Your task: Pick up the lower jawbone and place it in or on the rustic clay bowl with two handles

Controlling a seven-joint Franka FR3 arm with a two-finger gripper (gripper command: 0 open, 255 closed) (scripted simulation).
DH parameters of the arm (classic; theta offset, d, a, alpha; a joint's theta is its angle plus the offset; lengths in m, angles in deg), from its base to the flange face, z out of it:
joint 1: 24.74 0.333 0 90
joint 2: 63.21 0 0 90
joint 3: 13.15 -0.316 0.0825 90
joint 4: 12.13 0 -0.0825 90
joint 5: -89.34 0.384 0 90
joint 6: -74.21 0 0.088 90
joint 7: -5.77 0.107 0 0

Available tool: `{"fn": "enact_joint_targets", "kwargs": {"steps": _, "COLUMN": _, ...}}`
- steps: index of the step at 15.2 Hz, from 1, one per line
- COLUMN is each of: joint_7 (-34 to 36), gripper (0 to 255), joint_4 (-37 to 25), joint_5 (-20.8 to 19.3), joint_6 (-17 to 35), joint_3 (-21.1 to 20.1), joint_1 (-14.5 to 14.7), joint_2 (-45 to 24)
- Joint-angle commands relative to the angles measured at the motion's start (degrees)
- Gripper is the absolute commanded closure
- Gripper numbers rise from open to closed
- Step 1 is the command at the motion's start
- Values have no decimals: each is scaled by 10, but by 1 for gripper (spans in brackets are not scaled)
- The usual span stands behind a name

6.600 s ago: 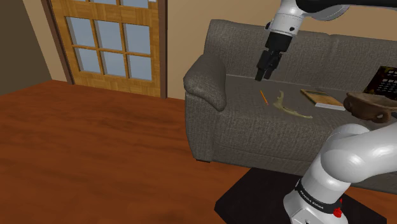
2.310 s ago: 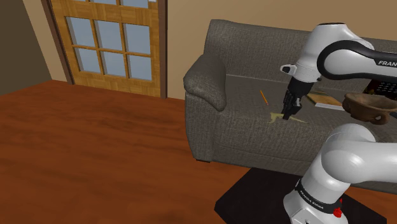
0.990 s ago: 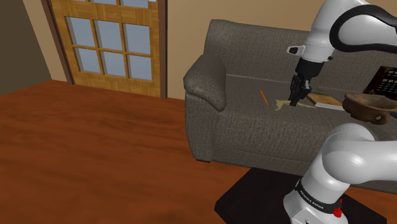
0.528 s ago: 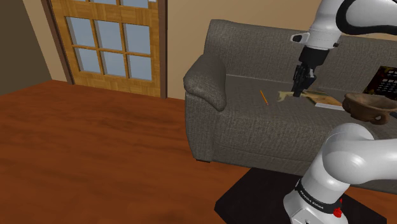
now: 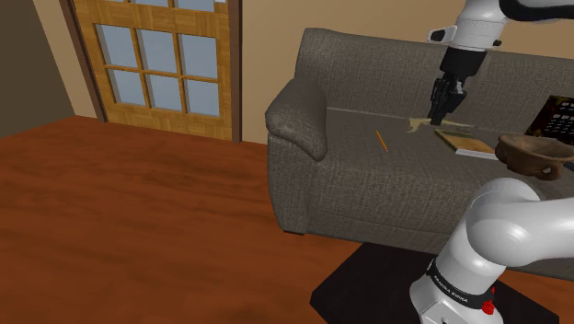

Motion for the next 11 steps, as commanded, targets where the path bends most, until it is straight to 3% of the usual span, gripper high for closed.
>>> {"fn": "enact_joint_targets", "kwargs": {"steps": 1, "joint_7": -2, "gripper": 255, "joint_4": -20, "joint_5": 1, "joint_6": -11, "joint_3": -1, "joint_1": 1, "joint_2": -9}}
{"fn": "enact_joint_targets", "kwargs": {"steps": 6, "joint_7": -5, "gripper": 255, "joint_4": -70, "joint_5": 5, "joint_6": -38, "joint_3": -5, "joint_1": 3, "joint_2": -31}}
{"fn": "enact_joint_targets", "kwargs": {"steps": 11, "joint_7": -69, "gripper": 255, "joint_4": -79, "joint_5": -51, "joint_6": -67, "joint_3": 53, "joint_1": -9, "joint_2": 0}}
